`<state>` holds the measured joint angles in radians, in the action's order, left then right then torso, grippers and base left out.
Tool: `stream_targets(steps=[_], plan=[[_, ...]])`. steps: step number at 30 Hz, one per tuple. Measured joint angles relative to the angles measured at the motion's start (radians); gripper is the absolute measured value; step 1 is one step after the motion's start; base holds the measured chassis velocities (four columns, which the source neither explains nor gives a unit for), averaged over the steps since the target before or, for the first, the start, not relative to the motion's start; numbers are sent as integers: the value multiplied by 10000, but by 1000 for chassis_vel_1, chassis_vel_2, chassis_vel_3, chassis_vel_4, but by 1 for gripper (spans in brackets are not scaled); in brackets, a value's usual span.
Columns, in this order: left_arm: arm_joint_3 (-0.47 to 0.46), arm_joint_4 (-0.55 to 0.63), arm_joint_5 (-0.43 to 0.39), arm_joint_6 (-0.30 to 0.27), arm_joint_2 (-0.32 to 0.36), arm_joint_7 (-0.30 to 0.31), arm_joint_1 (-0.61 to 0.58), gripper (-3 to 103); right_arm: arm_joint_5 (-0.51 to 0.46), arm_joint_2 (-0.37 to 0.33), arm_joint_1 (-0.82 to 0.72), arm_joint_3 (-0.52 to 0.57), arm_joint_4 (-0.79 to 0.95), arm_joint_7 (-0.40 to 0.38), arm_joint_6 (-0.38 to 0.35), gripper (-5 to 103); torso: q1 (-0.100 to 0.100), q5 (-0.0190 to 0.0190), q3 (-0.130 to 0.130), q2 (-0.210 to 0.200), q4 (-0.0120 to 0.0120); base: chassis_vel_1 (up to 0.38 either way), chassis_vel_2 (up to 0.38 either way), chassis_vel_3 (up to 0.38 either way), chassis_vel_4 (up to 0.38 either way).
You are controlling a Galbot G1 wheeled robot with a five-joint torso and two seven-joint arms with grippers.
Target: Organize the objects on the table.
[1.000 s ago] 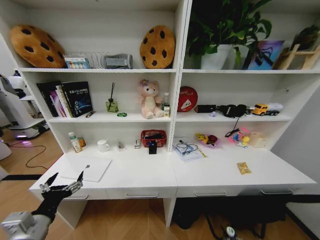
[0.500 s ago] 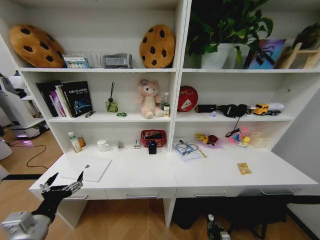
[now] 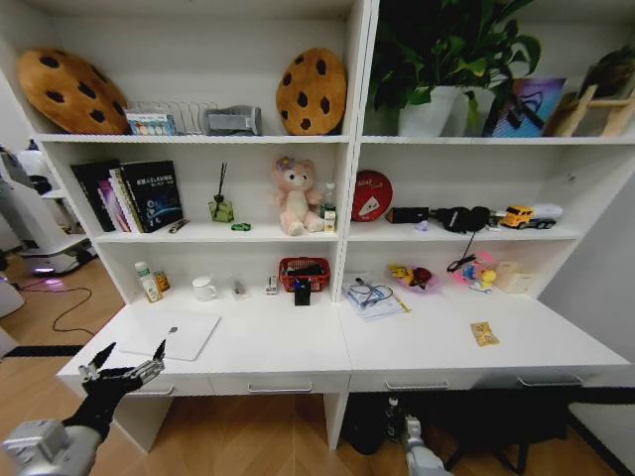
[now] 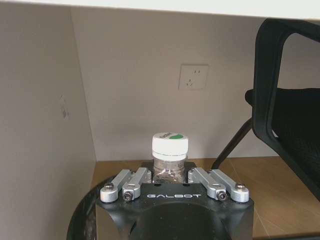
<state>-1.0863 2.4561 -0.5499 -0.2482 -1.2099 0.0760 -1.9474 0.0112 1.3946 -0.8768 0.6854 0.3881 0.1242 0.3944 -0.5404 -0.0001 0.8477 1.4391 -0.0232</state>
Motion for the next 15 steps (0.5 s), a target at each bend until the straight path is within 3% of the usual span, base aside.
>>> stream_targets(steps=[6,7,9,15], plan=[[0,0,0,0,0,0,0,100,-483,122,661,-33,-353,210,-40,24,1,1,-1,0,4,0,0,0,0],[0,0,0,0,0,0,0,100,-418,122,703,-33,-263,270,-161,32,0,1,-1,0,3,0,0,0,0],[0,0,0,0,0,0,0,100,-408,114,731,-36,-228,288,-209,32,0,2,-1,1,1,0,0,0,0],[0,0,0,0,0,0,0,100,-452,-37,840,-33,-252,306,-357,53,1,0,-1,1,1,0,0,0,0]])
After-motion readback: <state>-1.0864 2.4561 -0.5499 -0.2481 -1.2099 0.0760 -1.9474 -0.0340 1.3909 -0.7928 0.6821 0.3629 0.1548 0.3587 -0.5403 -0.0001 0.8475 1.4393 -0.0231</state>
